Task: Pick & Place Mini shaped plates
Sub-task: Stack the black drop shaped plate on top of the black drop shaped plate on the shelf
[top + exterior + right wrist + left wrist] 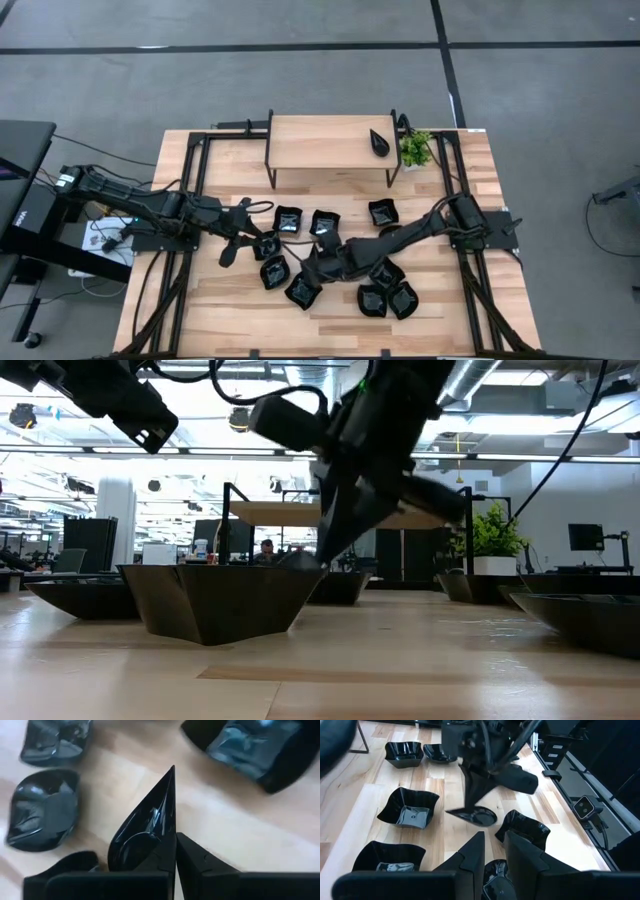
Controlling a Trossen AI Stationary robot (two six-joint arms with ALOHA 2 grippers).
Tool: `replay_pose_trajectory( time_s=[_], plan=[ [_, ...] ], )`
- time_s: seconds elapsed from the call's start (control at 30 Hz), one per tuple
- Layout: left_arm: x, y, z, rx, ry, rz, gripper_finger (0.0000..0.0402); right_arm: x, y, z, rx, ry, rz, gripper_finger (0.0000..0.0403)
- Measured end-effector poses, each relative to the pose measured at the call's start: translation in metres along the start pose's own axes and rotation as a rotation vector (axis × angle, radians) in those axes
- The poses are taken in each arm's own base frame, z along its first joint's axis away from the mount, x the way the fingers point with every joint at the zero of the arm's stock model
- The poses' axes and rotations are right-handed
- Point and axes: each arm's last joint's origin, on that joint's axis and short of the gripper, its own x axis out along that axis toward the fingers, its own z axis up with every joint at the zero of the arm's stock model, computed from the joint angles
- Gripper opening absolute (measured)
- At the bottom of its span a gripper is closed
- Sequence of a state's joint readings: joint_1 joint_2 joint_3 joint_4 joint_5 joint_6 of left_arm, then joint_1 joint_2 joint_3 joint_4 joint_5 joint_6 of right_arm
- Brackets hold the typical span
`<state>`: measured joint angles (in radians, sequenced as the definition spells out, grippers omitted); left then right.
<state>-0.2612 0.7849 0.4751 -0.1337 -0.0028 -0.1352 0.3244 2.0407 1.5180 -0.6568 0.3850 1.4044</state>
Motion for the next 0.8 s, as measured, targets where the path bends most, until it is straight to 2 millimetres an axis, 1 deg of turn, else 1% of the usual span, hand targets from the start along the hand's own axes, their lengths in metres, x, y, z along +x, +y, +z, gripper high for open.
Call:
replay_pose_trajectory(
  time_s=[0.1,0.2,0.27,0.37,0.43,0.57,0.67,0.73,0.8],
  plan=[
    [0.0,0.0,0.0,0.0,0.0,0.0,0.0076,-0.014,0.003,0.013,-0.034,-0.016,-0.047,0.0003],
    [0.0,0.0,0.0,0.0,-0.001,0.0,0.0076,-0.039,0.001,0.033,-0.077,-0.055,-0.09,0.0001],
    [0.0,0.0,0.0,0.0,-0.003,-0.001,0.0076,-0.06,-0.001,0.05,-0.091,-0.082,-0.079,0.0001],
    [0.0,0.0,0.001,0.0,-0.014,-0.002,0.0076,-0.093,-0.014,0.078,-0.125,-0.123,-0.078,0.0001],
    [0.0,0.0,0.002,0.0,-0.024,-0.002,0.0076,-0.116,-0.026,0.097,-0.145,-0.149,-0.076,0.0001],
    [0.0,0.0,0.004,-0.004,-0.043,0.021,0.0076,-0.159,-0.061,0.137,-0.19,-0.181,-0.096,0.0001],
    [0.0,0.001,0.005,-0.005,-0.062,0.047,0.0076,-0.183,-0.092,0.166,-0.205,-0.204,-0.132,0.0],
    [0.0,0.001,0.007,-0.007,-0.078,0.069,0.0076,-0.195,-0.112,0.184,-0.215,-0.208,-0.142,0.0],
    [0.0,0.002,0.009,-0.019,-0.1,0.096,0.0076,-0.203,-0.13,0.2,-0.235,-0.203,-0.15,0.0]
  ],
)
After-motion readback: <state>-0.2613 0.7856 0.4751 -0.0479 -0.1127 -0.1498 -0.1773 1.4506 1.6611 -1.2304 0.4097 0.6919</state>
